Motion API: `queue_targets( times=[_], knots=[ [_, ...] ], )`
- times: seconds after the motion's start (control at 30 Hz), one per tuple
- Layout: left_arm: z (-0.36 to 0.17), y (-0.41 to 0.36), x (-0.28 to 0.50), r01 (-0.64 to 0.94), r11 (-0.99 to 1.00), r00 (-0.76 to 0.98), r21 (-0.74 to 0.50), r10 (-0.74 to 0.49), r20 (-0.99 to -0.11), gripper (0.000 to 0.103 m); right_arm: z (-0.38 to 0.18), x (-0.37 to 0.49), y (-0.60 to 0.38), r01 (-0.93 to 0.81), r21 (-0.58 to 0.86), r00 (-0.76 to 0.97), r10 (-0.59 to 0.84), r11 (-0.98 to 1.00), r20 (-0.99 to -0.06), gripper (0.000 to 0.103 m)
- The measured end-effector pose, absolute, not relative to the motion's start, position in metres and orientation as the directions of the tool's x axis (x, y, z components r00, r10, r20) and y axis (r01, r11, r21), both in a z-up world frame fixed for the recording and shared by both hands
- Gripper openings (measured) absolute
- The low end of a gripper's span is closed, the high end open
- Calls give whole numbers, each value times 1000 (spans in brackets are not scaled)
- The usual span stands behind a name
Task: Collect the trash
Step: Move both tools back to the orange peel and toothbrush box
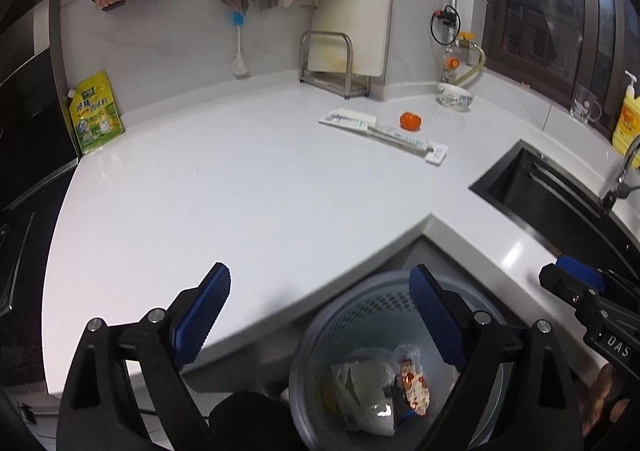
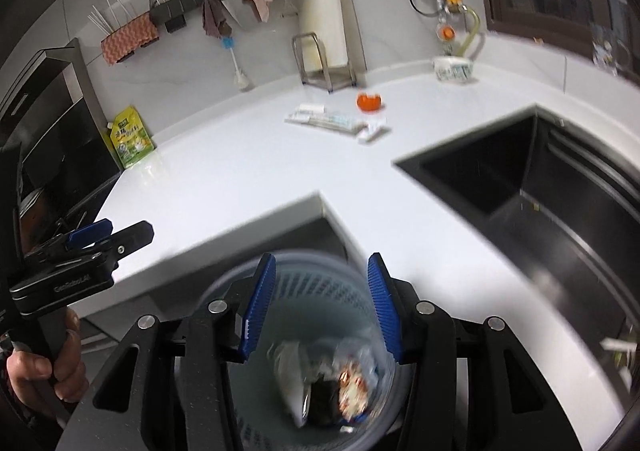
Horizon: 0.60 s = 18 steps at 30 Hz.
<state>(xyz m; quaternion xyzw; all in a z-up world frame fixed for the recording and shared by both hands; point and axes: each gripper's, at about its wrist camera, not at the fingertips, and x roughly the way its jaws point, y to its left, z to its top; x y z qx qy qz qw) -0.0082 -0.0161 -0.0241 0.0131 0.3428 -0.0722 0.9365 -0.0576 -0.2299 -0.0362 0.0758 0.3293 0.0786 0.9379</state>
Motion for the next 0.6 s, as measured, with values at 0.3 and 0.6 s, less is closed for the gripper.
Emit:
queue_targets(
  times=[0.3,0.6],
  knots=[
    [-2,-19,53,118,992,775,-46,-121,-620,90,-8,34,-233,-167,96,780,191,981,-596,51],
    [-6,-50,136,67,994,754,-83,-105,-648,90,-14,146,-263,-150,144,747,208,978,-632,51]
  ],
)
